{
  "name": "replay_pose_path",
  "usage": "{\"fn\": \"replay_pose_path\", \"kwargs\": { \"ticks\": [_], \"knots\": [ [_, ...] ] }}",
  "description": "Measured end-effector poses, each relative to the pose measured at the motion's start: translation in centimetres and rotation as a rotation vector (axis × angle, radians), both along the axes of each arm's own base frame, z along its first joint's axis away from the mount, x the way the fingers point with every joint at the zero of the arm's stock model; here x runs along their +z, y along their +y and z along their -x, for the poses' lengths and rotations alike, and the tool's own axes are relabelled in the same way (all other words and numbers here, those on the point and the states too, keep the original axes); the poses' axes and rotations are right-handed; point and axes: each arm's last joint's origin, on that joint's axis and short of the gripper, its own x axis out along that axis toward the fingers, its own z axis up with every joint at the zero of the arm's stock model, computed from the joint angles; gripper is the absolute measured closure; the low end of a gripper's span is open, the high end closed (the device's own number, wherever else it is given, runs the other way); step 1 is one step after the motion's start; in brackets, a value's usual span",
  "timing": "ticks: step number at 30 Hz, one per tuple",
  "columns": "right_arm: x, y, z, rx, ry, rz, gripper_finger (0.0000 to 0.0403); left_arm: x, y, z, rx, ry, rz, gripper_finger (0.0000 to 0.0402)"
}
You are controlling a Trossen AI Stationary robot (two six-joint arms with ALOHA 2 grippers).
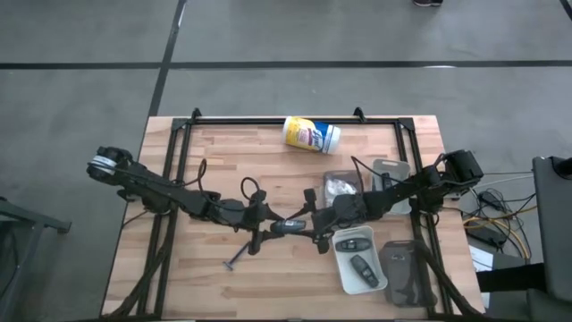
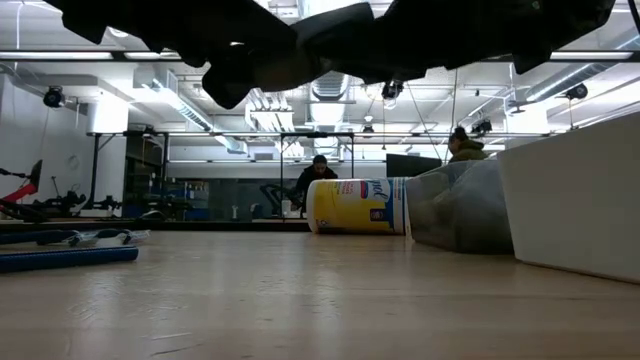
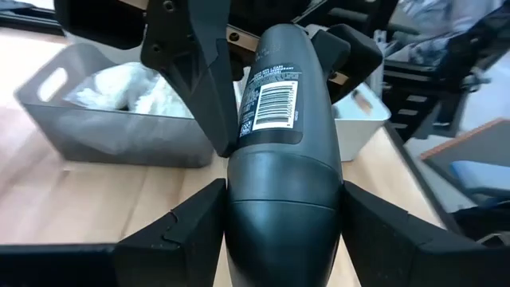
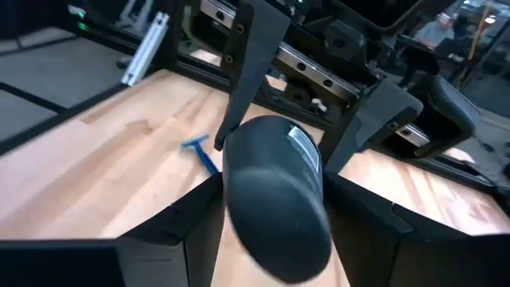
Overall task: Pick & Place Travel size toiletries
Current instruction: Put the deodorant into the white bin
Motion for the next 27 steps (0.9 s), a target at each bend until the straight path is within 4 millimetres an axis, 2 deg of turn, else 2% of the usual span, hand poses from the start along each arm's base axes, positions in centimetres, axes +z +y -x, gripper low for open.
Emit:
{"fn": "replay_pose_path", "kwargs": {
  "ticks": [13, 16, 23, 27],
  "knots": [
    [0.67, 0.45, -0.41, 0.046, -0.015, -0.032, 0.0176, 0.16, -0.04, -0.06, -0.006, -0.017, 0.02, 0.0179],
    [0.6, 0.43, -0.4, 0.046, -0.008, -0.03, 0.0187, 0.18, -0.04, -0.07, -0.007, -0.018, 0.02, 0.0179],
    [0.43, 0.42, -0.37, 0.041, 0.019, -0.051, 0.0241, 0.12, -0.04, -0.06, -0.006, -0.015, 0.023, 0.0179],
    [0.41, 0.42, -0.37, 0.036, 0.027, -0.071, 0.0243, 0.11, -0.05, -0.06, -0.007, -0.015, 0.024, 0.0179]
  ]
}}
